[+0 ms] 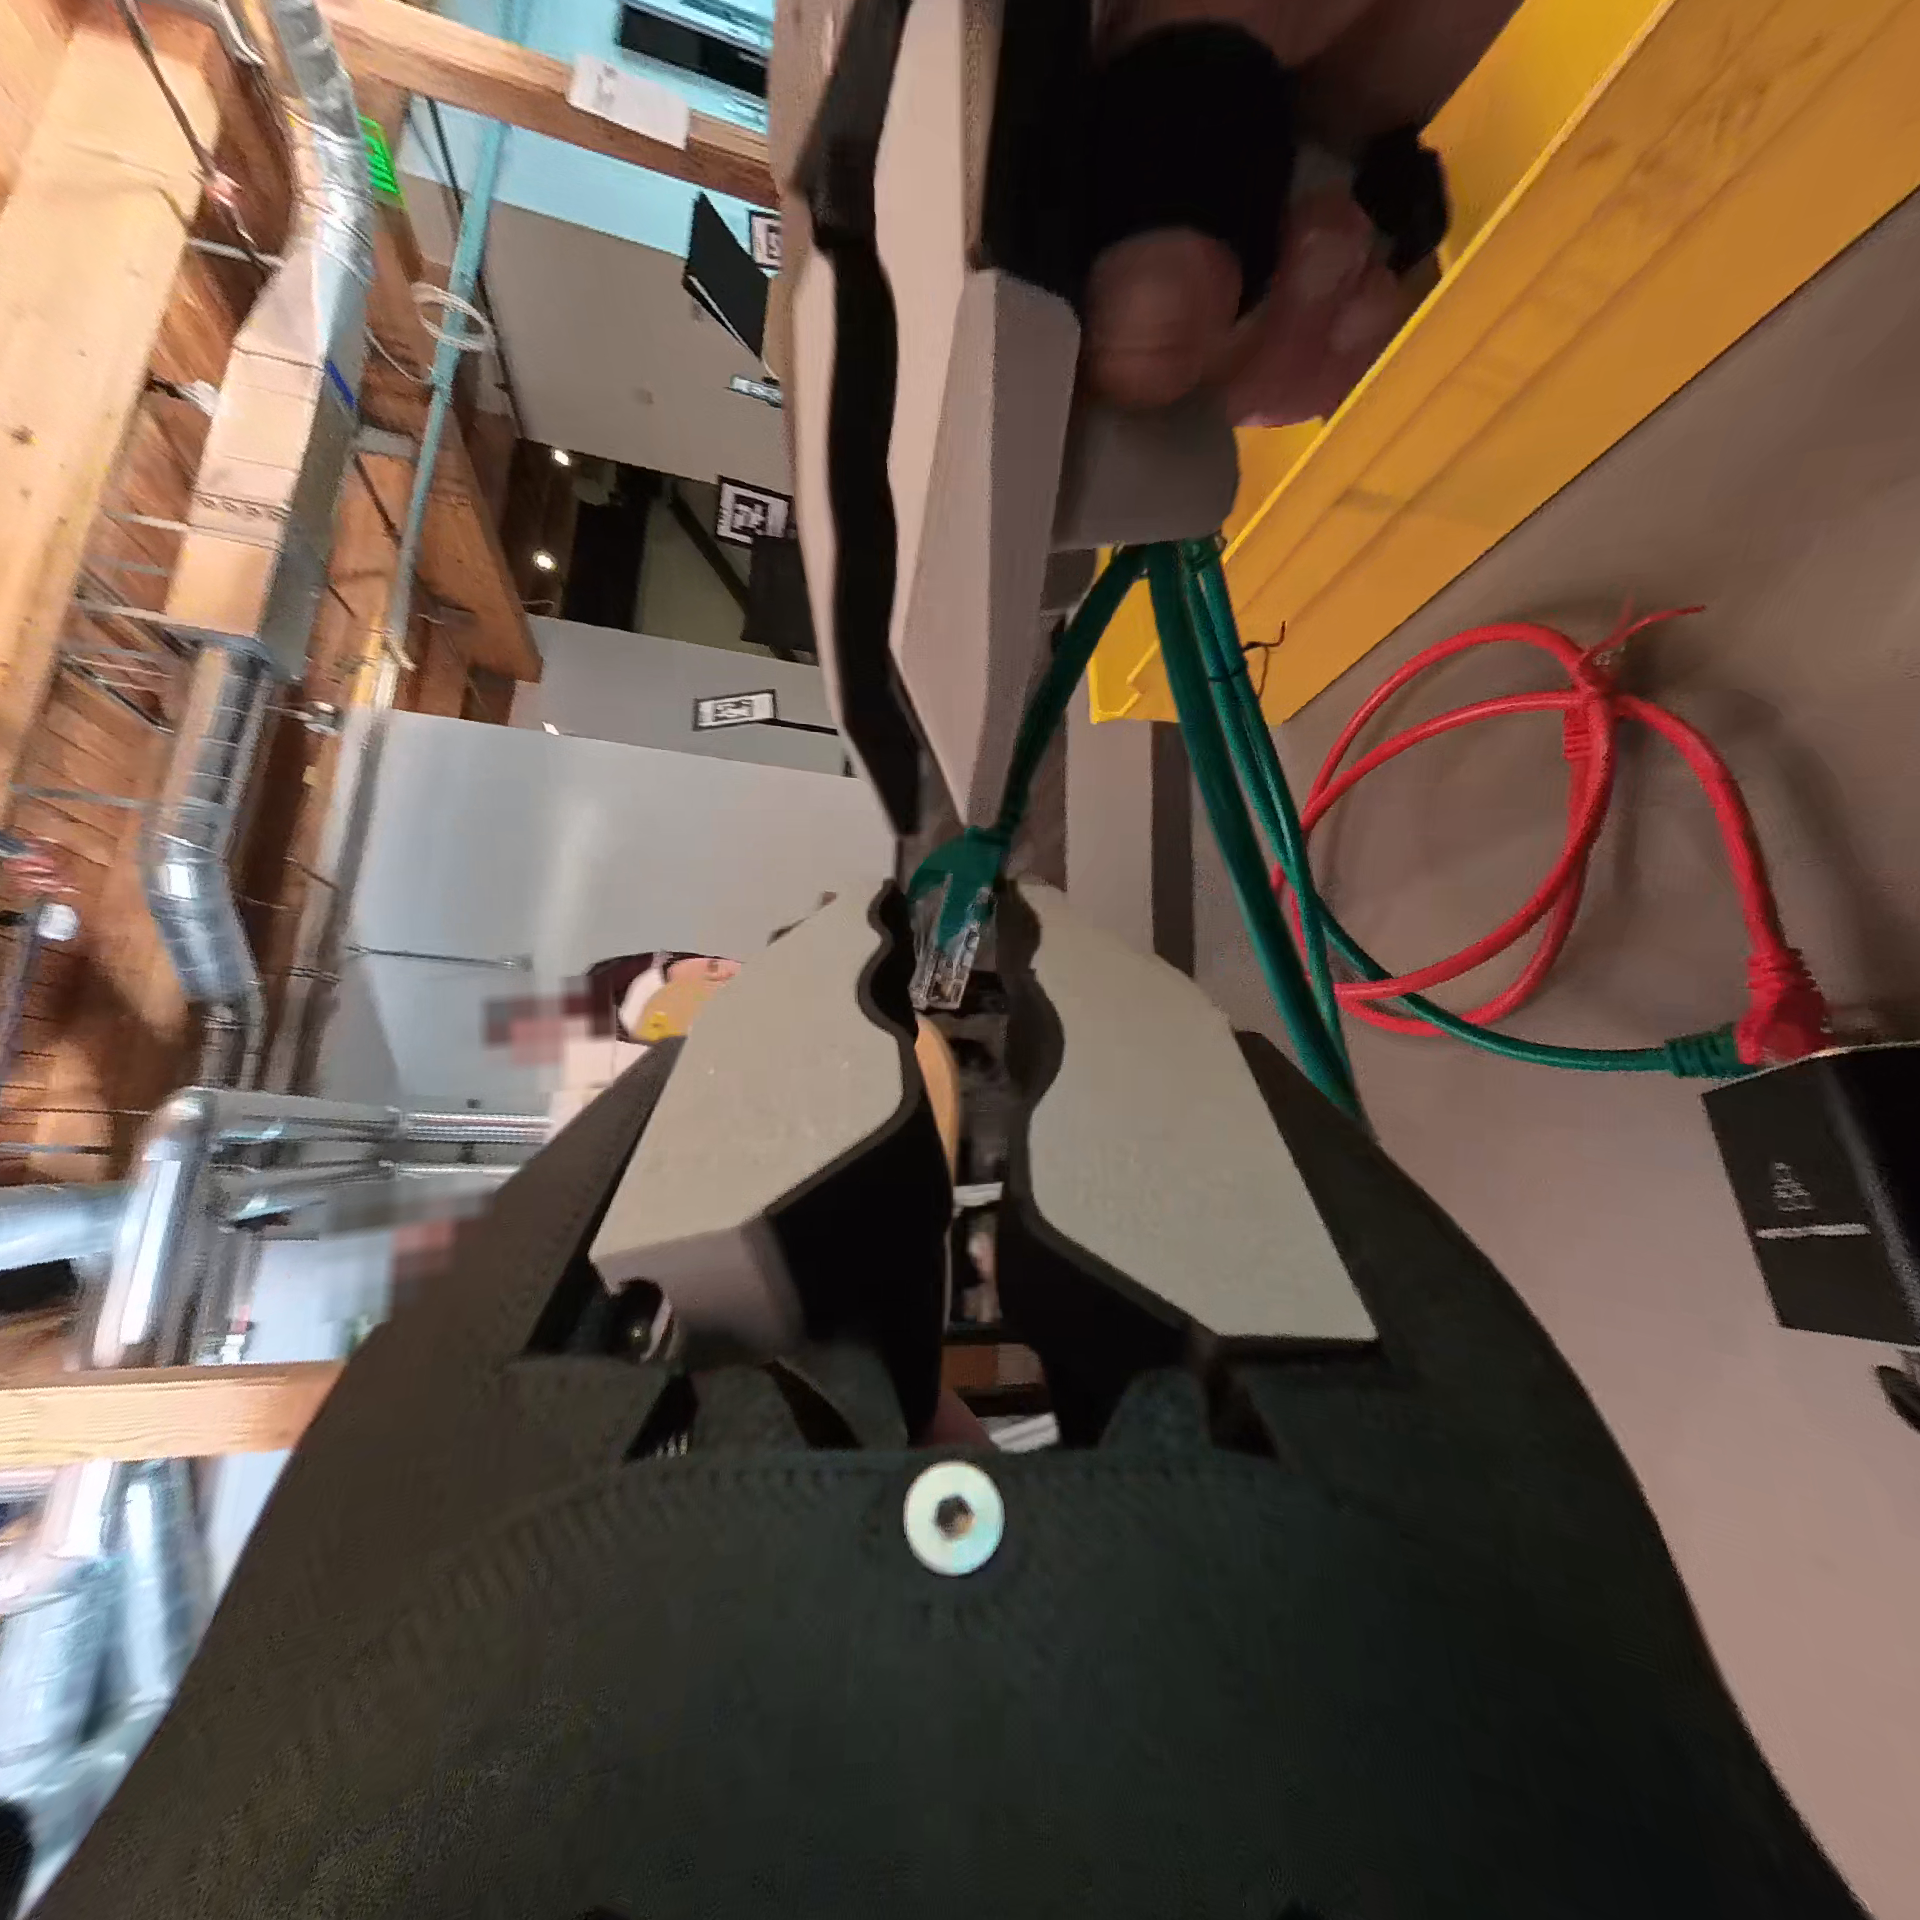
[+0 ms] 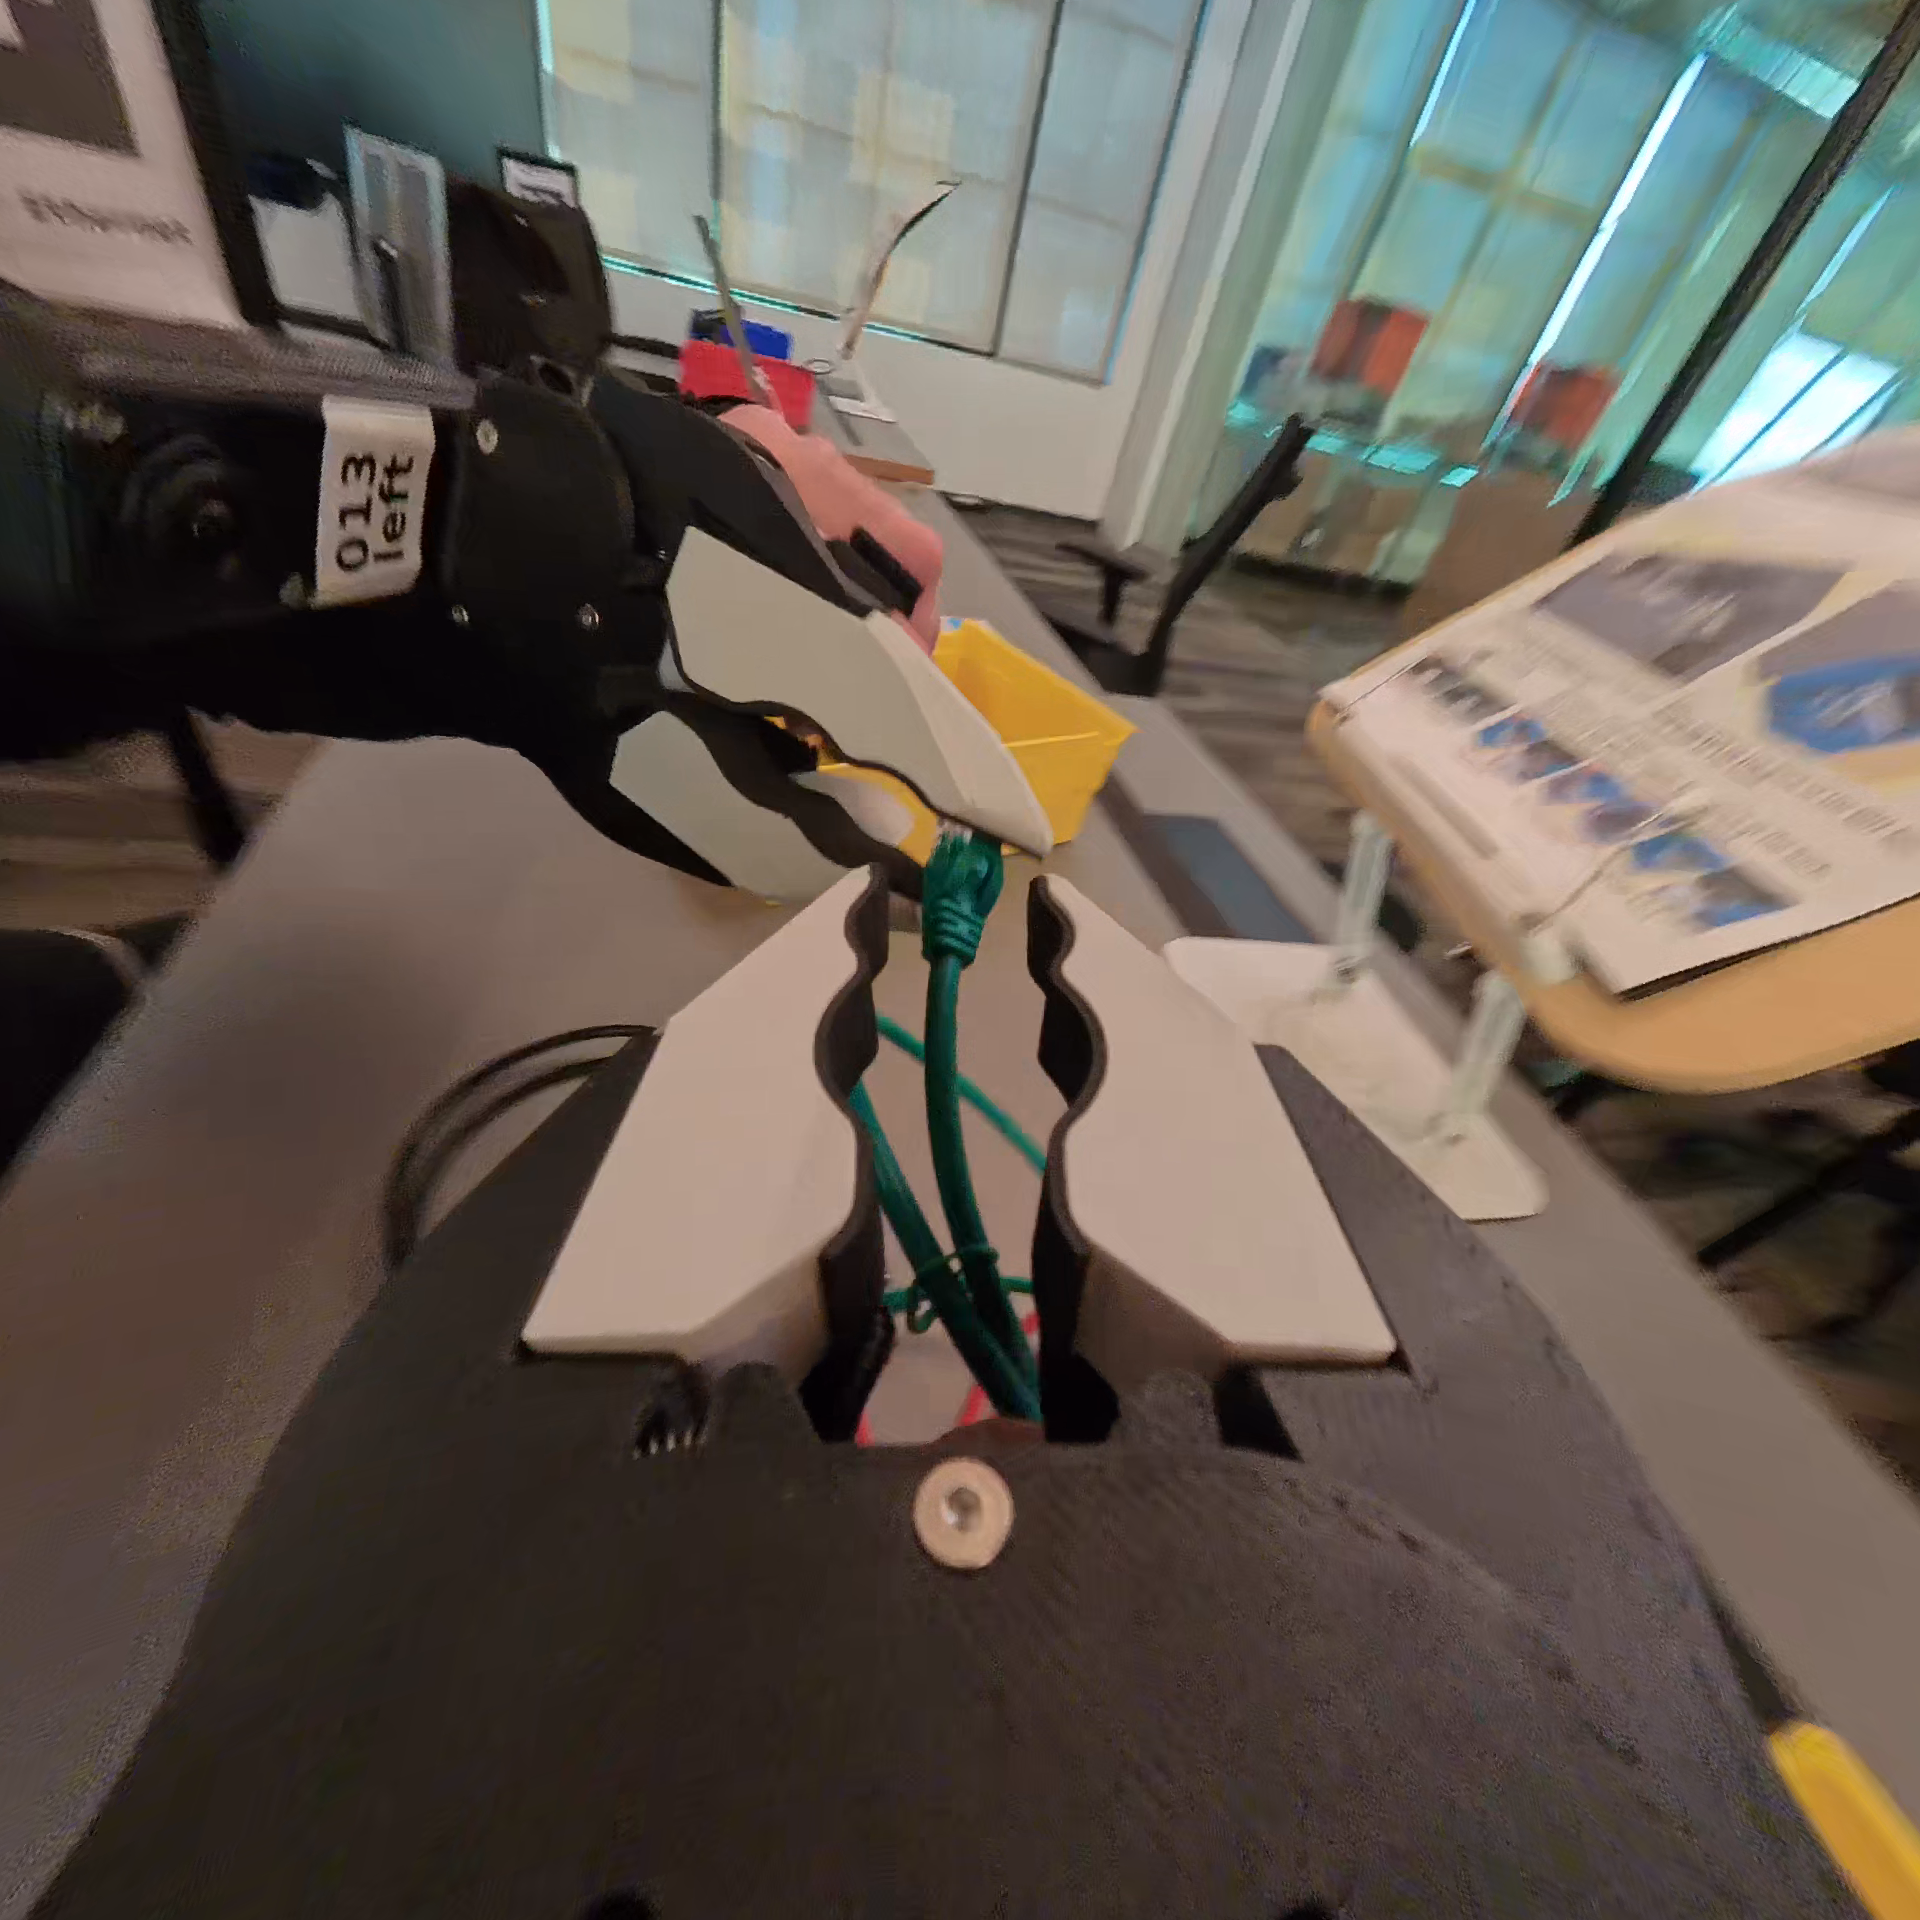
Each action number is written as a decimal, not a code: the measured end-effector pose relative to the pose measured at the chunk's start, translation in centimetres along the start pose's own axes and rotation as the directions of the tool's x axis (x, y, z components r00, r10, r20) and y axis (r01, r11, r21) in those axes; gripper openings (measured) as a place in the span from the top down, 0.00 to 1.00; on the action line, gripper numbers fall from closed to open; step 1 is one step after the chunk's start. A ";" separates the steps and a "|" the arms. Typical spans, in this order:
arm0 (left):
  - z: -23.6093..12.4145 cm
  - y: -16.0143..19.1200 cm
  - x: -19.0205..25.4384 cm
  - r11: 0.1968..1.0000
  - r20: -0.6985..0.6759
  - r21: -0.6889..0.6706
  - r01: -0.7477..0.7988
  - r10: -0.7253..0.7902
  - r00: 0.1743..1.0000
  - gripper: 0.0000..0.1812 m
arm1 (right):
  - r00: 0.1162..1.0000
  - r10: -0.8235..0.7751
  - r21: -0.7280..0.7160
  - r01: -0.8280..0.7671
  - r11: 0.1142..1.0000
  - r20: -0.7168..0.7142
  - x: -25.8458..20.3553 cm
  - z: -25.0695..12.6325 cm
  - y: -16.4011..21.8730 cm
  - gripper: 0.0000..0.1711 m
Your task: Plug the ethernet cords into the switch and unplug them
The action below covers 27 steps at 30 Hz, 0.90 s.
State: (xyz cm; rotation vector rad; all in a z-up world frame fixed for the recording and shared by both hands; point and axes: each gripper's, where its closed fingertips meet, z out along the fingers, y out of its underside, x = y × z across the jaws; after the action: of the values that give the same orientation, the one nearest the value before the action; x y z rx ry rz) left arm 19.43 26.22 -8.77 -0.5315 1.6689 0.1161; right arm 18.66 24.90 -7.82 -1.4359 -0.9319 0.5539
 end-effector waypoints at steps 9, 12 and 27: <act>0.2 1.1 -0.5 0.969 -0.196 -0.102 0.223 -0.239 0.951 0.94 | 0.740 -0.657 -0.348 0.583 0.734 -0.144 0.4 1.1 0.3 0.88; 0.0 0.7 -0.7 0.966 -0.222 -0.102 0.237 -0.255 0.941 0.94 | 0.693 -0.701 -0.420 0.593 0.687 -0.167 1.3 1.1 0.5 0.89; -1.5 2.5 -1.7 0.925 -0.184 -0.122 0.361 -0.378 0.907 0.85 | 0.694 -0.688 -0.462 0.550 0.696 -0.211 2.3 0.0 0.2 0.96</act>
State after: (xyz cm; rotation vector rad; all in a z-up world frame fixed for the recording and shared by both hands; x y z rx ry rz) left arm 17.21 28.38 -7.46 -0.9434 1.7361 -0.1518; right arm 19.98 26.77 -7.57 -1.3524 -1.1766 -0.4350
